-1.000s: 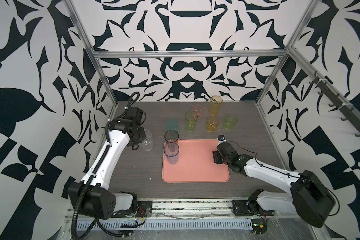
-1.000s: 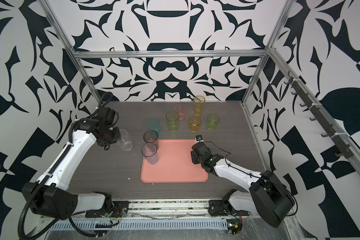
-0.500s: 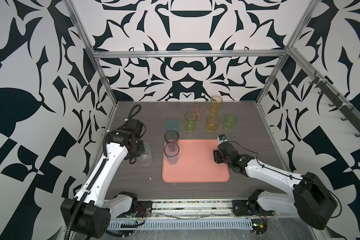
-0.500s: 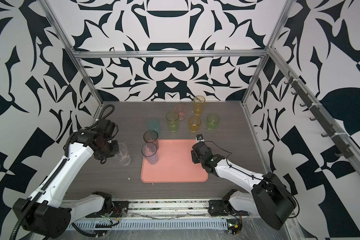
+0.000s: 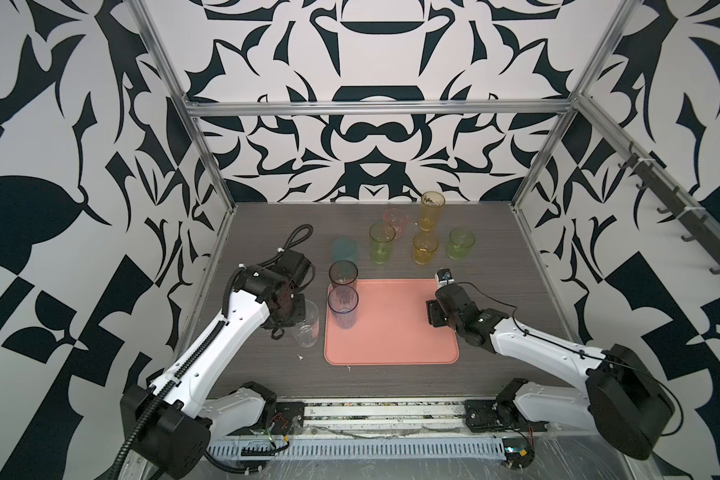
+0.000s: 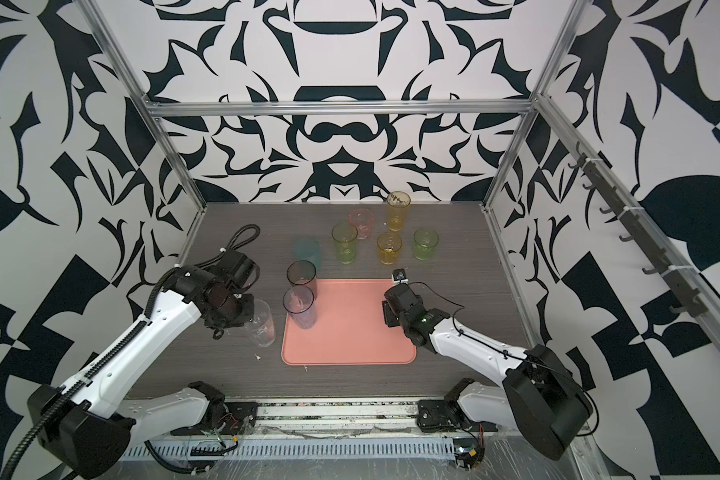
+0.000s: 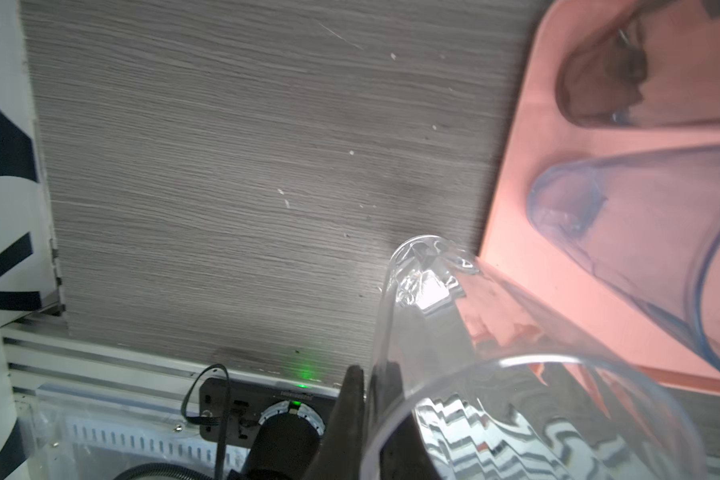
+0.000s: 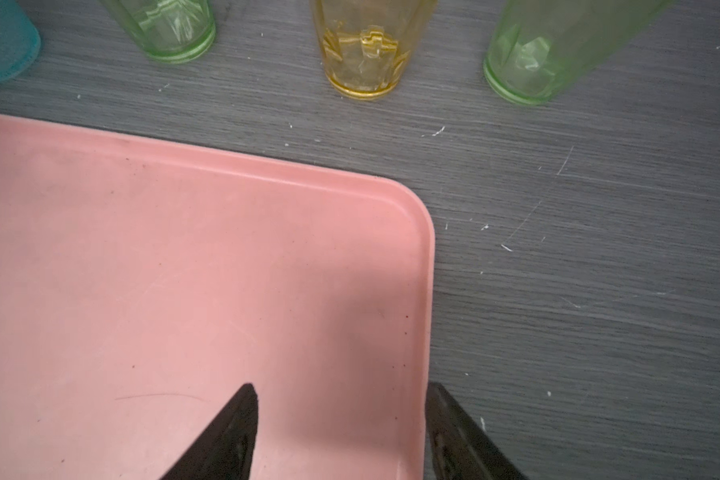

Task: Place the glasses into the tray

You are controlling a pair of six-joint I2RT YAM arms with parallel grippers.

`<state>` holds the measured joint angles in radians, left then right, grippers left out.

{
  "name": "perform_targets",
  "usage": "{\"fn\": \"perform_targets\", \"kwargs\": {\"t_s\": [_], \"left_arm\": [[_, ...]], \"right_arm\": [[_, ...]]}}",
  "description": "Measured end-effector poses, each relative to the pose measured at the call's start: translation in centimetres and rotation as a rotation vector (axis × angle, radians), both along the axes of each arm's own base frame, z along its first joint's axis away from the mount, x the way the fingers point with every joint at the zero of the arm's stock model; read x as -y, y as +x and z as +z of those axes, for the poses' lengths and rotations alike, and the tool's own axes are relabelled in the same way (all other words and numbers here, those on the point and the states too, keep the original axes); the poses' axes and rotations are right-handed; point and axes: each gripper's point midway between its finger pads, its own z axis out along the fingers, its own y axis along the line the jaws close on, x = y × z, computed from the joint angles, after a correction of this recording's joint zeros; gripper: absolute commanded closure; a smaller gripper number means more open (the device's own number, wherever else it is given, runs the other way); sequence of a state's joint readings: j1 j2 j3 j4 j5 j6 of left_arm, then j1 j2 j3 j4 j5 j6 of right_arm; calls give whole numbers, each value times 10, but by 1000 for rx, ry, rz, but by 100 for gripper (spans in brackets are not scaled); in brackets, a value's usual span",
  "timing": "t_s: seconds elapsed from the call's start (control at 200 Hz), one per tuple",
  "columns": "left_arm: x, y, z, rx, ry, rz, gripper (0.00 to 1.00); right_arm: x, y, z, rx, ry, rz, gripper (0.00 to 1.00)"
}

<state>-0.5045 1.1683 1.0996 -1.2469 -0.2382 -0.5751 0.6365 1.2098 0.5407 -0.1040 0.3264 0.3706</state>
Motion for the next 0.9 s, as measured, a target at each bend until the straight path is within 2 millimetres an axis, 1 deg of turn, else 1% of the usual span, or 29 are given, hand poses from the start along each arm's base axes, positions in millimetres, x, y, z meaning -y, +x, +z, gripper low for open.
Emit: {"fn": "perform_targets", "kwargs": {"t_s": [0.185,0.31,0.475,0.9], "left_arm": [[24,-7,-6,4,-15,-69,100],[36,-11,-12,0,-25,-97,100],[44,-14,-18,-7,-36,-111,100],[64,-17,-20,8,-55,-163,100]], "right_arm": [[0,0,0,0,0,0,33],[0,0,0,0,0,0,33],[0,0,0,0,0,0,33],[0,0,-1,-2,-1,0,33]]}}
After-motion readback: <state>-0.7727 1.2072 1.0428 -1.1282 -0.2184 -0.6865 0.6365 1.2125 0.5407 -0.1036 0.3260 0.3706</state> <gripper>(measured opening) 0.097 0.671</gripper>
